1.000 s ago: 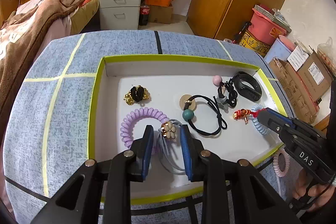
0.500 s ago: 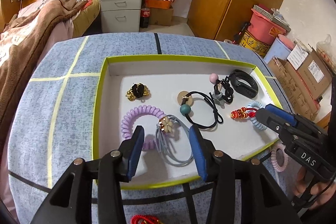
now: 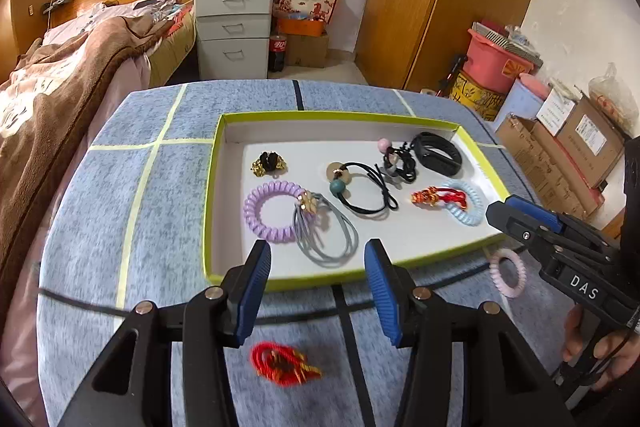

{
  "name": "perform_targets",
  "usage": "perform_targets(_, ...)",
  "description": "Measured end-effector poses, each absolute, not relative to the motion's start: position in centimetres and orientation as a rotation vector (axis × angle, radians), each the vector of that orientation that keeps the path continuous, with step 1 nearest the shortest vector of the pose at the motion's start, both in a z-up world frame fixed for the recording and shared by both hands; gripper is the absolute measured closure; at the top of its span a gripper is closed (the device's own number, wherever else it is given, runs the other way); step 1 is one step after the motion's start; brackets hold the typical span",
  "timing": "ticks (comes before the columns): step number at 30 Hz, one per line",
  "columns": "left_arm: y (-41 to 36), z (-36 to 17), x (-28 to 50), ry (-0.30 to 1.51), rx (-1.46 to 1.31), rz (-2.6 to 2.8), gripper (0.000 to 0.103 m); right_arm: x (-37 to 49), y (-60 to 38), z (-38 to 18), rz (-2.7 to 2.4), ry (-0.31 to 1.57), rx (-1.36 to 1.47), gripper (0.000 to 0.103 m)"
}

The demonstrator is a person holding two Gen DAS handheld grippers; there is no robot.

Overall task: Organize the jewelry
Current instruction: 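Move the right tool to the pink coil hair tie and close on it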

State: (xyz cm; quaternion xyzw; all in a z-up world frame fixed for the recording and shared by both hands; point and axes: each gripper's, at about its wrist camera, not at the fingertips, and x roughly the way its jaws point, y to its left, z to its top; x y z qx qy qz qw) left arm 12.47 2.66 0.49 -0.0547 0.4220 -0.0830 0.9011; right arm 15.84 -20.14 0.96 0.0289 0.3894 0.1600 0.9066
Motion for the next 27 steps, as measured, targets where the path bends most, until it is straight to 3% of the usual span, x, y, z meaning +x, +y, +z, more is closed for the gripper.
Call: perform_targets(27, 8.1, -1.1, 3.6, 0.823, -0.197, -0.056, 0.051, 10.1, -24.7, -0.9, 0.195, 0.861, -0.023, 0.061)
